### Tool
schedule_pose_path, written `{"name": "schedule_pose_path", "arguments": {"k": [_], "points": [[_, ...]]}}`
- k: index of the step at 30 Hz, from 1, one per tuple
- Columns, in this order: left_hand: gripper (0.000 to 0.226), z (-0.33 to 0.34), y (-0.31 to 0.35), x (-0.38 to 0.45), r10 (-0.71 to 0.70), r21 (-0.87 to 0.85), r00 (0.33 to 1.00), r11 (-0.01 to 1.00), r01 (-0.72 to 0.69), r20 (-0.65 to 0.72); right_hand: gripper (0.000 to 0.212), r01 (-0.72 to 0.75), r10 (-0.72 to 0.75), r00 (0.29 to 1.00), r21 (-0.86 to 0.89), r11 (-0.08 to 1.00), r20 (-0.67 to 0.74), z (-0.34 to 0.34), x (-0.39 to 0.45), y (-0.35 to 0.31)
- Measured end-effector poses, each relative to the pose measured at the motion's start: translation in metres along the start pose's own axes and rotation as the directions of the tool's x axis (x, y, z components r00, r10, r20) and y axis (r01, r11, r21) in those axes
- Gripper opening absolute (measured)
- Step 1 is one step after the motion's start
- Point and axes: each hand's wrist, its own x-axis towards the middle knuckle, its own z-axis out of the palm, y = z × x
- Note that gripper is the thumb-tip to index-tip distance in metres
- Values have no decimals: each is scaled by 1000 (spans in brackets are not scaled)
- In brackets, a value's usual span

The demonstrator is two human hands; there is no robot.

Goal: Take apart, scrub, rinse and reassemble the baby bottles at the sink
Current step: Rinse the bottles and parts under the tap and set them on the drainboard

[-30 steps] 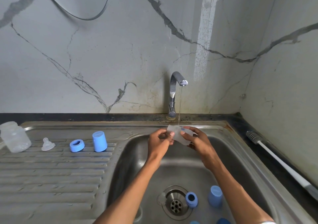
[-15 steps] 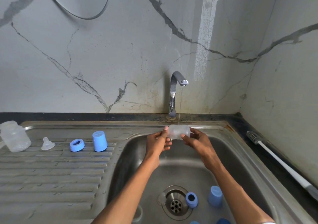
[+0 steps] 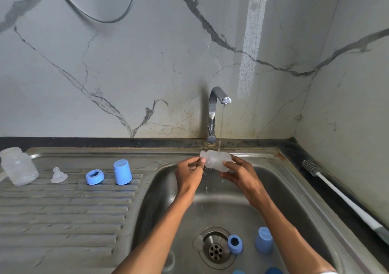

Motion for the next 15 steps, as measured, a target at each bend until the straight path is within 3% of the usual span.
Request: {"name": "schedule_pose_path", "arguments": {"k": [4,10,15], "points": [[15,-1,-1,2,-50,-14,998,999,49,-30,59,33,-35,999,-54,998,-41,1,2,3],[20,-2,0,0,-59,15,996,998,60,-74,39,-9,9,998,-4,1000,68,1,3,3],[18,-3,-3,2,-30,14,999,999,30,-42,50,21,-23,999,-57,998,-39,7,1,4]]}}
